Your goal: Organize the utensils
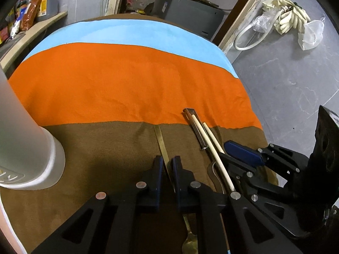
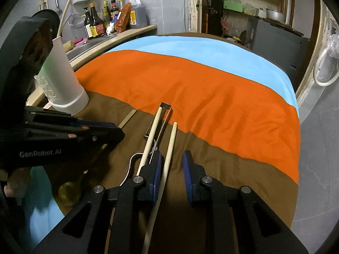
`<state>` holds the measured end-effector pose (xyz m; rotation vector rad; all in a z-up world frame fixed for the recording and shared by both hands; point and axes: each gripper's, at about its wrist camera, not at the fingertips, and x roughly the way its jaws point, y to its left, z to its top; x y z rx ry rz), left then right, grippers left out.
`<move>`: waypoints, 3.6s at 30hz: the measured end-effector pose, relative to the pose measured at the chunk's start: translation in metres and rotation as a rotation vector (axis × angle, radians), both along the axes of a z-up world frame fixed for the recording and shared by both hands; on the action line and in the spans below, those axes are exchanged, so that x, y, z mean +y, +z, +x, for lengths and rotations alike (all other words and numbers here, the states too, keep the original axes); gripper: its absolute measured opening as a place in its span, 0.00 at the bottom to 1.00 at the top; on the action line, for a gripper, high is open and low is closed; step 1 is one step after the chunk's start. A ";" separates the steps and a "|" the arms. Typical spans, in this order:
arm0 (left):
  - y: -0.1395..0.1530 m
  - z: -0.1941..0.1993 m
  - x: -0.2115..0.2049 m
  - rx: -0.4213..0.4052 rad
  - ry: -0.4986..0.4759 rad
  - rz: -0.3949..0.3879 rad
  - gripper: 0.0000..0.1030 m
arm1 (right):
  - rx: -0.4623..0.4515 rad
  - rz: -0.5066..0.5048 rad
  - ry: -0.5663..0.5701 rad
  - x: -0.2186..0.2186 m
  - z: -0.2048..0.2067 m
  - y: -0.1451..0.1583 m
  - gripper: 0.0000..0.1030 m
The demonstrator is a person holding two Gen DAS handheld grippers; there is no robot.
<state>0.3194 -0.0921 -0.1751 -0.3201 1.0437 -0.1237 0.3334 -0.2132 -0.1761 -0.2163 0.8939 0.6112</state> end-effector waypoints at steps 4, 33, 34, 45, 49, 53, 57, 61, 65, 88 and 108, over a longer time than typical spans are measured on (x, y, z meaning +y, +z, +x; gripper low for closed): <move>0.000 0.003 0.000 0.018 0.000 -0.006 0.10 | 0.017 -0.021 -0.003 0.004 0.003 0.001 0.18; 0.039 -0.039 0.020 -0.121 0.083 -0.073 0.03 | 0.067 0.213 -0.211 -0.045 -0.006 0.015 0.04; 0.042 -0.041 0.022 -0.132 0.086 -0.078 0.03 | 0.056 0.232 -0.213 -0.047 -0.008 0.018 0.04; 0.067 -0.058 0.036 -0.250 0.108 -0.093 0.02 | -0.132 0.514 -0.267 -0.059 -0.028 0.055 0.04; 0.081 -0.059 0.041 -0.293 0.092 -0.082 0.02 | -0.205 0.574 -0.264 -0.051 -0.037 0.074 0.04; 0.099 -0.062 0.047 -0.331 0.070 -0.061 0.02 | -0.263 0.614 -0.273 -0.043 -0.045 0.092 0.04; 0.123 -0.069 0.059 -0.375 0.050 -0.052 0.02 | -0.316 0.654 -0.289 -0.033 -0.049 0.112 0.04; 0.148 -0.079 0.073 -0.414 0.035 -0.027 0.02 | -0.366 0.665 -0.295 -0.017 -0.052 0.131 0.04; 0.171 -0.087 0.090 -0.441 0.041 -0.005 0.02 | -0.408 0.675 -0.280 0.004 -0.054 0.148 0.04; 0.214 -0.132 0.239 -0.496 0.261 0.093 0.02 | -0.501 0.831 -0.219 0.143 -0.025 0.173 0.04; 0.170 -0.101 0.246 -0.425 0.199 0.128 0.03 | -0.519 0.762 -0.319 0.161 -0.010 0.133 0.04</move>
